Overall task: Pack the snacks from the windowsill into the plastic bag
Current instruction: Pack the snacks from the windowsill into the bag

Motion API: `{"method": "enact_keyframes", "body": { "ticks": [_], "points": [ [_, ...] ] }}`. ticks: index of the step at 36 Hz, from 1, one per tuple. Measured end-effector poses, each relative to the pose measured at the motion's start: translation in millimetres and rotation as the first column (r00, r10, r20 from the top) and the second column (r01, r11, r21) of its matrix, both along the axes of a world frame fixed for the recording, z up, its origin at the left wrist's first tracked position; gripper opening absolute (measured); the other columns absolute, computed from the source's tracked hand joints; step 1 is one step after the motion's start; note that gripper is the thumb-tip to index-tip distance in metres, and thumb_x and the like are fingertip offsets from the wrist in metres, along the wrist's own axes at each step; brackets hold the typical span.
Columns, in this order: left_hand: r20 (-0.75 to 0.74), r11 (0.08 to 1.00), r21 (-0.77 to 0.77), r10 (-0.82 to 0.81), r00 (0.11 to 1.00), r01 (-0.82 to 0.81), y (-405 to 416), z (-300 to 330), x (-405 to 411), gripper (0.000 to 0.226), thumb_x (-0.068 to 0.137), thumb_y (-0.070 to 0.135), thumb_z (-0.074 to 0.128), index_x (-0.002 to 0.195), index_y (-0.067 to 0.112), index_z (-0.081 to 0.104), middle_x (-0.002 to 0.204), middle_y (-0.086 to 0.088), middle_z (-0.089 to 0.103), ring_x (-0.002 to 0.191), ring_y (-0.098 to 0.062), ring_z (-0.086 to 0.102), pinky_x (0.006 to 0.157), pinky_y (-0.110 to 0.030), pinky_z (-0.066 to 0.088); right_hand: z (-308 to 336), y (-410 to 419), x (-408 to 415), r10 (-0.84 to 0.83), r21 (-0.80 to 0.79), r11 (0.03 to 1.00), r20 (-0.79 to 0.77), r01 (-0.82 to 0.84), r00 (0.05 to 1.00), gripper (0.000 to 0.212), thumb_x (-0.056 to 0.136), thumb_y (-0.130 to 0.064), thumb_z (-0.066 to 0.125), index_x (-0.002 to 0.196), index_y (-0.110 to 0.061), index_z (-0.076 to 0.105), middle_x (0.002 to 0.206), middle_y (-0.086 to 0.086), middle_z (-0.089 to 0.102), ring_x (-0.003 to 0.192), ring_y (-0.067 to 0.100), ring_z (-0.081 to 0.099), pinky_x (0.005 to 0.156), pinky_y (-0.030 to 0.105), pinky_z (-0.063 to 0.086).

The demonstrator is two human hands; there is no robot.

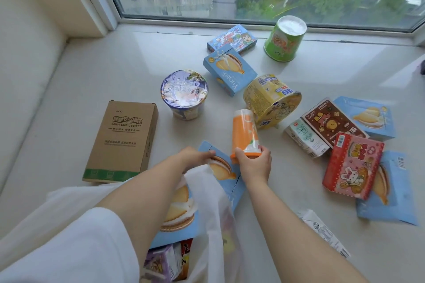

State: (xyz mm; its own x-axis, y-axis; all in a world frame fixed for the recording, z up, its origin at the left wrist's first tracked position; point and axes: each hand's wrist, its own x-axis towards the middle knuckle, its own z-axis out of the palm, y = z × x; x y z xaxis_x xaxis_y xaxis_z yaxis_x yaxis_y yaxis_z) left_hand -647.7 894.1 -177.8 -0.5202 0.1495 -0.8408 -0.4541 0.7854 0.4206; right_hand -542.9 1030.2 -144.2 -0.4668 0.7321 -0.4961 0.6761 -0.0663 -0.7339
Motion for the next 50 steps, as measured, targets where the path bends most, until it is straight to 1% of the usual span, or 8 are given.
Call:
{"method": "enact_keyframes", "body": {
  "ticks": [10, 17, 26, 29, 34, 42, 46, 50],
  "points": [
    [-0.368, 0.962, 0.243, -0.024, 0.930, 0.121, -12.9, 105.7, -42.4, 0.040, 0.077, 0.042, 0.076, 0.106, 0.019, 0.060, 0.100, -0.002, 0.067, 0.092, -0.019, 0.064, 0.077, -0.029, 0.052, 68.0, -6.5, -30.0, -0.043, -0.050, 0.998, -0.290, 0.030, 0.956, 0.072, 0.075, -0.036, 0.074, 0.135, -0.016, 0.038, 0.127, 0.005, 0.049, 0.109, 0.019, 0.051, 0.082, 0.028, 0.044],
    [-0.751, 0.956, 0.286, 0.178, 0.636, 0.071, -85.3, 192.7, 17.2, 0.036, 0.078, 0.035, 0.076, 0.088, 0.020, 0.045, 0.080, 0.014, 0.055, 0.068, 0.000, 0.050, 0.053, -0.010, 0.038, 137.2, -58.7, -14.2, 0.005, -0.211, 0.965, -0.578, -0.156, 0.816, 0.092, 0.047, -0.058, 0.067, 0.125, -0.015, 0.045, 0.102, -0.005, 0.059, 0.096, 0.016, 0.063, 0.083, 0.034, 0.055],
    [-0.881, 0.924, 0.382, 0.370, 0.294, -0.020, -214.9, 205.0, 161.1, 0.037, 0.076, 0.026, 0.076, 0.085, 0.038, 0.042, 0.077, 0.023, 0.061, 0.068, 0.022, 0.055, 0.048, -0.002, 0.040, 144.3, -119.1, 40.1, 0.112, -0.250, 0.910, -0.619, -0.330, 0.778, 0.090, 0.047, -0.058, 0.066, 0.121, -0.009, 0.048, 0.104, 0.004, 0.060, 0.088, 0.015, 0.064, 0.065, 0.022, 0.052],
    [-0.940, 0.952, 0.292, 0.266, 0.215, 0.096, -252.0, 193.0, 197.3, 0.034, 0.079, 0.066, 0.056, 0.095, 0.038, 0.046, 0.104, 0.051, 0.051, 0.081, 0.026, 0.055, 0.052, 0.000, 0.043, 136.0, -131.9, 54.8, 0.166, -0.255, 0.893, -0.583, -0.372, 0.796, 0.091, 0.046, -0.058, 0.066, 0.120, -0.008, 0.048, 0.107, 0.010, 0.062, 0.087, 0.019, 0.066, 0.061, 0.020, 0.052],
    [-0.999, 0.967, -0.039, -0.032, -0.030, 0.253, -290.5, 132.3, 231.8, 0.028, 0.076, 0.025, 0.056, 0.103, 0.019, 0.049, 0.128, 0.031, 0.052, 0.094, -0.004, 0.059, 0.060, -0.021, 0.054, 127.1, -151.4, 69.5, 0.243, -0.198, 0.901, -0.507, -0.385, 0.827, 0.087, 0.053, -0.055, 0.069, 0.124, -0.009, 0.045, 0.115, 0.013, 0.060, 0.100, 0.027, 0.064, 0.075, 0.034, 0.054],
    [-0.931, 0.908, -0.358, -0.366, -0.005, 0.218, -241.8, 81.9, 239.3, 0.023, 0.095, 0.012, 0.041, 0.110, 0.024, 0.054, 0.121, 0.004, 0.067, 0.115, -0.020, 0.062, 0.097, -0.044, 0.038, 120.8, -171.3, 81.2, 0.274, -0.113, 0.927, -0.445, -0.357, 0.853, 0.043, 0.085, -0.027, 0.067, 0.119, -0.012, 0.045, 0.110, 0.009, 0.060, 0.091, 0.024, 0.063, 0.067, 0.027, 0.052],
    [-0.731, 0.824, -0.497, -0.567, 0.381, 0.273, -209.5, 62.0, 237.8, 0.069, 0.063, 0.049, 0.080, 0.118, 0.019, 0.052, 0.128, -0.003, 0.062, 0.121, -0.027, 0.057, 0.097, -0.053, 0.031, 120.8, -178.4, 88.0, 0.312, -0.073, 0.925, -0.413, -0.373, 0.855, 0.052, 0.085, -0.030, 0.066, 0.128, -0.011, 0.043, 0.115, 0.009, 0.057, 0.099, 0.025, 0.061, 0.071, 0.026, 0.052],
    [-0.549, 0.783, -0.522, -0.613, 0.569, 0.340, -196.0, 58.9, 227.5, 0.069, 0.096, 0.050, 0.033, 0.151, 0.012, 0.017, 0.157, -0.012, -0.004, 0.145, -0.027, -0.006, 0.116, -0.049, -0.002, 116.0, -184.0, 94.0, 0.374, -0.041, 0.910, -0.351, -0.413, 0.858, 0.060, 0.084, -0.032, 0.067, 0.133, -0.011, 0.040, 0.116, 0.007, 0.056, 0.097, 0.020, 0.059, 0.083, 0.033, 0.053]
  ]
}}
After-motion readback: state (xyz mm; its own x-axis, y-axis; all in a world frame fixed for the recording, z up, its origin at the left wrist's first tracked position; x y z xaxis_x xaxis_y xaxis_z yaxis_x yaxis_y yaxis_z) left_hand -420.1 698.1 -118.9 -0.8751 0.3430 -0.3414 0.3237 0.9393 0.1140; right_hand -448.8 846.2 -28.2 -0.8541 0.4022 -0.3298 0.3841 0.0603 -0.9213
